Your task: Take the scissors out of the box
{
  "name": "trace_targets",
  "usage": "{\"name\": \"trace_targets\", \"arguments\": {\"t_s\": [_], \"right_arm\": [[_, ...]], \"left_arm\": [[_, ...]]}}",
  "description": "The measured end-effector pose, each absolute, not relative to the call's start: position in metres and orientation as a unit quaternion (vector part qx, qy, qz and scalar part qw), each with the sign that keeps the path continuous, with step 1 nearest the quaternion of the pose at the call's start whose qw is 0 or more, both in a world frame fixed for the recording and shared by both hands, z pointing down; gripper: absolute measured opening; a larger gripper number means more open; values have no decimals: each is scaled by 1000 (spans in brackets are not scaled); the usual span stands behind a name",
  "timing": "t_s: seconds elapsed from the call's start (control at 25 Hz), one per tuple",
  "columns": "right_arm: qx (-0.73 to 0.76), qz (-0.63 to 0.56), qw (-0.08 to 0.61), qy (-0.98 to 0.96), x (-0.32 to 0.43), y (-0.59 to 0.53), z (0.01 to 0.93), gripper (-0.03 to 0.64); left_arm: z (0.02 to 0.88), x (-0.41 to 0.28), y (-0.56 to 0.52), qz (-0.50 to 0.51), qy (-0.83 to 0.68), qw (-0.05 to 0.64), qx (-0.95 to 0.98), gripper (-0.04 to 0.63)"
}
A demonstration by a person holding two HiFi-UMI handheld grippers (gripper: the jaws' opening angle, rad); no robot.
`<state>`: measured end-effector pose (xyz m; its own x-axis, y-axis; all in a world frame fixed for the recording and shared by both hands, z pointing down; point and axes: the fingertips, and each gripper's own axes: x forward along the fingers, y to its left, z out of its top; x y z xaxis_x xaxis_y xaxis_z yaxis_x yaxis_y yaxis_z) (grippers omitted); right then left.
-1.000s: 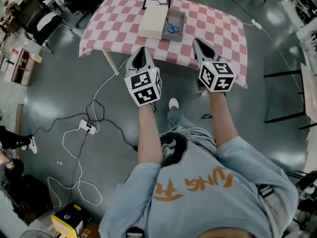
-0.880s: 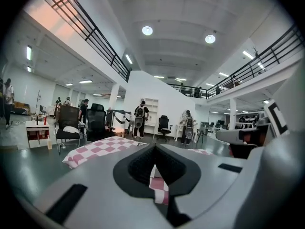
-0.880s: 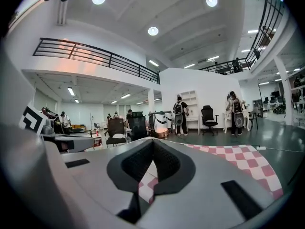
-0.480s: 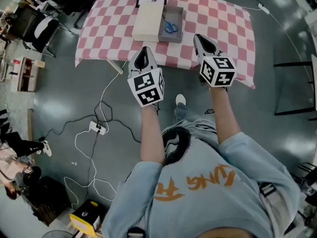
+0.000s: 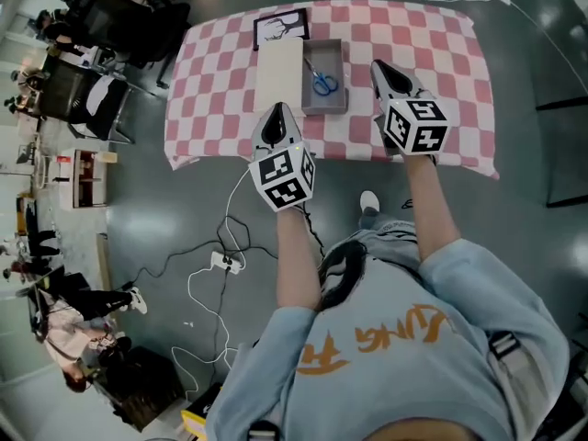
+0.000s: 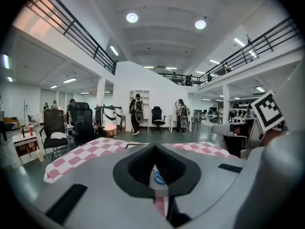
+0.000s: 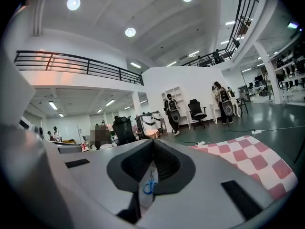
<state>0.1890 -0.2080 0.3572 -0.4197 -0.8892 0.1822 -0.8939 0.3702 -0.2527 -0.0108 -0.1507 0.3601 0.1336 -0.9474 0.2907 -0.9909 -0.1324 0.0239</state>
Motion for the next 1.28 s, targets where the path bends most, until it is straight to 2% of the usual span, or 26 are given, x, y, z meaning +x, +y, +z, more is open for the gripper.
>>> {"name": "trace_targets", "arguments": {"t_s": [0.4,0.76,1.28], "right_arm": [[516,138,-17,-845,167,-281,335,-3],[483,153,22,-862,125,-291,369,-3],[512,176,85,-836,122,-321,423,-3]], "left_arm": [[346,-31,-200,85,-672,92,730,17],[380,-64,-200,81,-692,140,703,17],[435,-48,-259,96,-631,199,744,17]]}}
